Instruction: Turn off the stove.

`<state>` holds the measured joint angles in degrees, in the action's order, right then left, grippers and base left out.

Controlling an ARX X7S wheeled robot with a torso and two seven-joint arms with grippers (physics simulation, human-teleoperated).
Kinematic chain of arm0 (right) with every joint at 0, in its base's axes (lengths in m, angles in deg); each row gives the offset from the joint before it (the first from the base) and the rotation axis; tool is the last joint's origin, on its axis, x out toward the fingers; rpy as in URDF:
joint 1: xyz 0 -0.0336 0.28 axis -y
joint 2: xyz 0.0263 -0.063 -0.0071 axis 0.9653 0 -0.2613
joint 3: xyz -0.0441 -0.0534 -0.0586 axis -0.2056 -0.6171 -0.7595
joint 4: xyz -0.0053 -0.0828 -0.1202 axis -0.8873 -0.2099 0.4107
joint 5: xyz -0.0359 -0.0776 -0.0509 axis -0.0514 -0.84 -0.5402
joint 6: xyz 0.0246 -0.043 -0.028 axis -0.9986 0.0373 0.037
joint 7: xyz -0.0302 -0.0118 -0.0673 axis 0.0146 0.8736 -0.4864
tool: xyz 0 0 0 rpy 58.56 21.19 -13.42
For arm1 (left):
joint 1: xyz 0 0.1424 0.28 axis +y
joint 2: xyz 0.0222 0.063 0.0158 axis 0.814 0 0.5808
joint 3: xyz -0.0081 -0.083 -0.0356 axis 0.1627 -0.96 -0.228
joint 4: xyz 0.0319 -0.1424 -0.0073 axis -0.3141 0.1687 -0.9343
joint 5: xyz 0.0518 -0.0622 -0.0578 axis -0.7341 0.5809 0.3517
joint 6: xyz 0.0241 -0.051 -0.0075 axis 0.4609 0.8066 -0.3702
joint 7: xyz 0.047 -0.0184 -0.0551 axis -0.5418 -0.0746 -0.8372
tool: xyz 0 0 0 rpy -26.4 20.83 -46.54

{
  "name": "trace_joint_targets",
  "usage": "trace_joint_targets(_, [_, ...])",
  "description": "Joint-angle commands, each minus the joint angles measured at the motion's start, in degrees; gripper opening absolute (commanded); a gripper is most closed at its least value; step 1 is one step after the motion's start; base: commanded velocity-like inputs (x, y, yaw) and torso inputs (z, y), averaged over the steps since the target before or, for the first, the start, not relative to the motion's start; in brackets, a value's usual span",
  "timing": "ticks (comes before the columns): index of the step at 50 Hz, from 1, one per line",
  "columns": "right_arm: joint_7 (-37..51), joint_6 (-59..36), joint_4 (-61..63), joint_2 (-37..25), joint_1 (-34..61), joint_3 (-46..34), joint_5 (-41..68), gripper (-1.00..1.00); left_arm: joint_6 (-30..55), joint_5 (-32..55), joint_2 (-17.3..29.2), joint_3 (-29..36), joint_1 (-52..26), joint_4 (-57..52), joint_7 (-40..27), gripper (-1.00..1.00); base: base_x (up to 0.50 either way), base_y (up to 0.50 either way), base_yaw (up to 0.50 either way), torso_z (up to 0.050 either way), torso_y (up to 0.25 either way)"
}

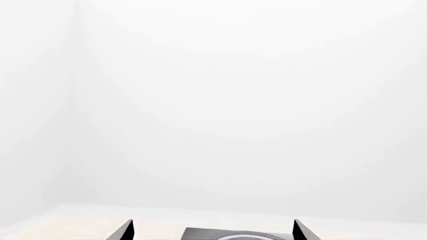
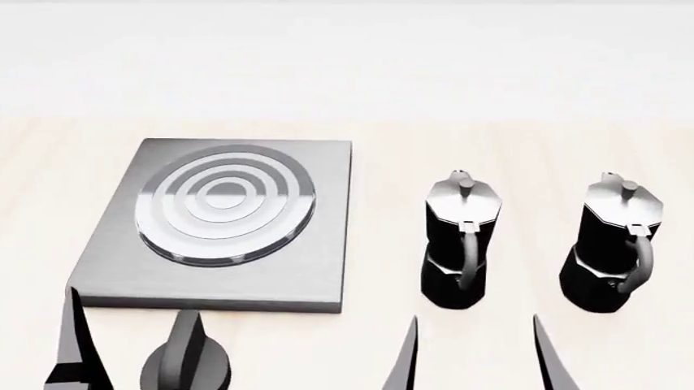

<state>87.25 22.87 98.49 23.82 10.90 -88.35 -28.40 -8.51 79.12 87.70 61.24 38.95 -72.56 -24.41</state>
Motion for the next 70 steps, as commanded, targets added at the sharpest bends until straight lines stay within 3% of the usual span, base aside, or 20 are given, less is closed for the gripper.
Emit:
trace_joint_targets(1, [0.1, -0.2, -0.3, -0.2, 0.2, -0.3, 0.5, 1.0, -0.1, 0.2, 0.3, 0.2, 0.0, 0.2, -0.3, 1.0, 0.0, 0.0, 0.0, 0.0, 0.0])
trace_joint_targets(45, [1.1, 0.4, -0.8, -1.1, 0.4, -1.1, 1.8, 1.0, -0.5, 1.1, 1.3, 1.1, 0.1, -0.2, -1.1, 1.0, 0.0, 0.0, 0.0, 0.0, -0.216])
trace_joint_targets(62, [1.4, 0.5, -1.1, -1.5, 0.5, -1.3, 2.3, 1.0, 0.6, 2.7, 2.0, 1.8, 1.0, -4.0, -1.2, 1.0, 0.0, 0.0, 0.0, 0.0, -0.034])
trace_joint_targets(70, [1.5, 0.6, -1.3, -1.6, 0.6, -1.3, 2.5, 1.0, 7.6, 5.2, 2.2, 4.0, -1.2, -11.6, -1.8, 1.0, 0.0, 0.0, 0.0, 0.0, 0.0])
